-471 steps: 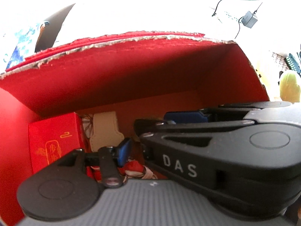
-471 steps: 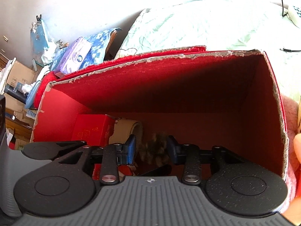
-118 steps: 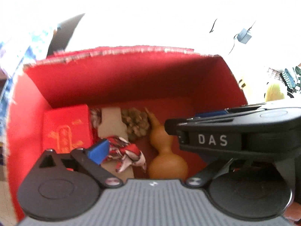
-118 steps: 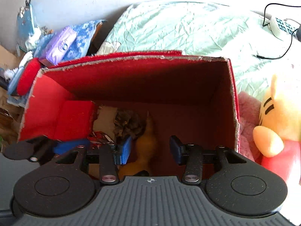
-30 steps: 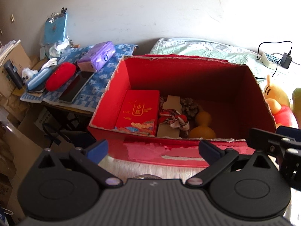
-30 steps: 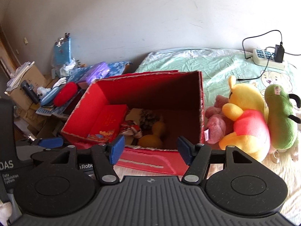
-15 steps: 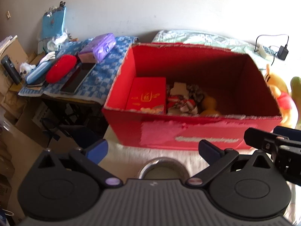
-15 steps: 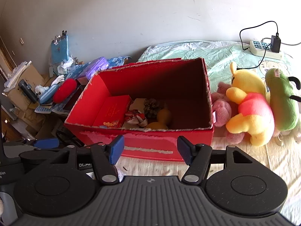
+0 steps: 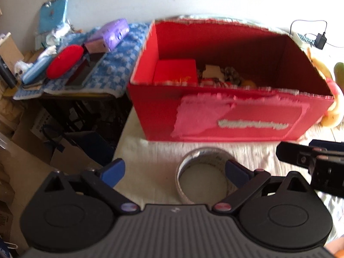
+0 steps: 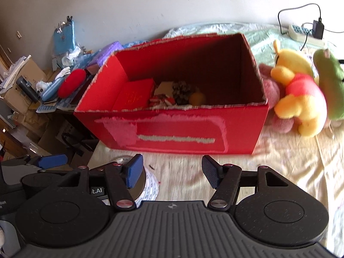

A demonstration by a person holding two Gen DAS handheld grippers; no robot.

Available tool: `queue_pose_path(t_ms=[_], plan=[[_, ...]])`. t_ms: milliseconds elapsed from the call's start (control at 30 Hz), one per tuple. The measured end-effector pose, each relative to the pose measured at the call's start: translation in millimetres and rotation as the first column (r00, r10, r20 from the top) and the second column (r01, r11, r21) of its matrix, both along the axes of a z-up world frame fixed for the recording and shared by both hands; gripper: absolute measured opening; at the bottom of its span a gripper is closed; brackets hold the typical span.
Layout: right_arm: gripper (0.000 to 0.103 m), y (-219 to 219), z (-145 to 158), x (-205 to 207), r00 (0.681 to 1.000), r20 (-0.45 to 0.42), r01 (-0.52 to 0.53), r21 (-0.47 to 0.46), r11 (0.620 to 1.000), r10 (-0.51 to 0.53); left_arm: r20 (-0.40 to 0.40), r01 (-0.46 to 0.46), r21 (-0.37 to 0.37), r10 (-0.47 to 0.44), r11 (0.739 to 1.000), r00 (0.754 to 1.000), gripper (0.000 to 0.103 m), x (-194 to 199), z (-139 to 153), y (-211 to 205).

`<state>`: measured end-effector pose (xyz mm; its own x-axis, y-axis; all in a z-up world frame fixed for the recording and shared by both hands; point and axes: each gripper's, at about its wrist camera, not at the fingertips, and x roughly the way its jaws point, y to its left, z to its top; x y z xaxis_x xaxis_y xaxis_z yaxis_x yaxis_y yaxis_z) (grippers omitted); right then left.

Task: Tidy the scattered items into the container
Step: 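Move the open right tool down to the clear tape roll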

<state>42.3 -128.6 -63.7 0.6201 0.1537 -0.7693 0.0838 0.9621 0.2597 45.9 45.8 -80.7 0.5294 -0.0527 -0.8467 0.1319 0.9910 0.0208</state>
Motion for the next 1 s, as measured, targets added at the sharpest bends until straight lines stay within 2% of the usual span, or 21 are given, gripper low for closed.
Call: queue_pose_path(t_ms=[100, 167, 367, 533, 600, 700, 933, 1000], plan=[[0.063, 5, -6, -2, 1.000, -0.021, 0.012, 0.009, 1.000, -0.012, -0.017, 0.027, -0.046, -0.028, 0.999, 0.999, 0.099, -3, -8, 6], [0.058, 9, -9, -3, 1.000, -0.025, 0.018, 0.005, 1.000, -0.018, -0.013, 0.052, -0.051, -0.052, 0.997, 0.999, 0.100, -6, -11, 7], [0.057, 16, -16, -3, 0.999, -0.038, 0.035, 0.011, 0.999, -0.034, -0.009, 0.084, -0.053, -0.084, 0.995, 0.996, 0.099, -7, -23, 15], [0.055, 20, -22, -1, 0.997, -0.054, 0.047, 0.019, 0.999, -0.045, -0.038, 0.087, -0.113, -0.091, 0.990, 0.995, 0.089, 0, -31, 26], [0.053, 22, -24, 2, 0.998, -0.058, 0.039, 0.026, 0.999, -0.037, -0.056, 0.089, -0.116, -0.096, 0.989, 0.994, 0.077, 4, -36, 27], [0.052, 28, -25, 7, 0.998, -0.062, 0.011, 0.028, 1.000, -0.009, -0.087, 0.087, -0.126, -0.099, 0.988, 0.991, 0.068, 9, -42, 28], [0.045, 37, -32, 23, 0.993, -0.101, -0.053, 0.011, 0.999, 0.054, -0.111, 0.086, -0.137, -0.102, 0.987, 0.989, 0.064, 14, -51, 26], [0.039, 38, -35, 26, 0.991, -0.119, -0.067, 0.011, 0.998, 0.067, -0.114, 0.090, -0.132, -0.105, 0.987, 0.988, 0.063, 17, -53, 24]])
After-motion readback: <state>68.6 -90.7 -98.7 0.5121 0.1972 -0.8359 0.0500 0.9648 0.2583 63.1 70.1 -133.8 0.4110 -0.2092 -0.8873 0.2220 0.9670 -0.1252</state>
